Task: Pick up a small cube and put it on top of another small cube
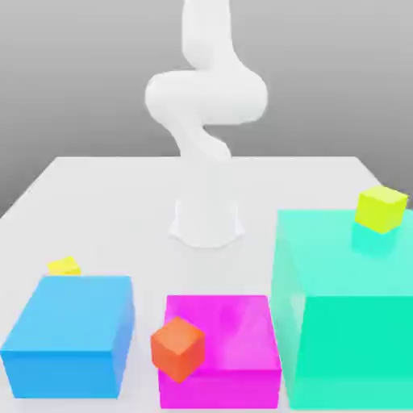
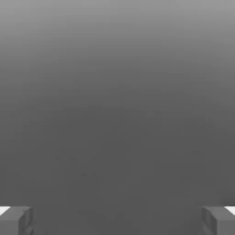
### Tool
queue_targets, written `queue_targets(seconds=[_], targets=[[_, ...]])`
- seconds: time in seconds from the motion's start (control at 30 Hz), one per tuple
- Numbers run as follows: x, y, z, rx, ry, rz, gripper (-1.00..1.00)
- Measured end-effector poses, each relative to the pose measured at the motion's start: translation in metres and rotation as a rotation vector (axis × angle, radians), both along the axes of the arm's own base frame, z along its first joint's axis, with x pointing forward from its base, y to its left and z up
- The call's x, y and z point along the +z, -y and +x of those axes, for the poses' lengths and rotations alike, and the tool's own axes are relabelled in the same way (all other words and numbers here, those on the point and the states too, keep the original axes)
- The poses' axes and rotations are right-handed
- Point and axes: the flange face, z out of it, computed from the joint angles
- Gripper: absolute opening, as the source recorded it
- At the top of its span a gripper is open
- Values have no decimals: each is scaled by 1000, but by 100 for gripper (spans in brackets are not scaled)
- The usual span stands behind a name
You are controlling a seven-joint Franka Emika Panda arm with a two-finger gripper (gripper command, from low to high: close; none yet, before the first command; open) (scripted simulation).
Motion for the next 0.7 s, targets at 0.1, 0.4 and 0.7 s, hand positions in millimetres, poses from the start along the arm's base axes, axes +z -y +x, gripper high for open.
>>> queue_targets(seconds=[0.1, 0.4, 0.7], targets=[[-44, 29, 21, -84, -69, -15, 0], [-176, 131, 37, -316, -268, -3, 0], [-307, 222, -12, -527, -453, 87, 0]])
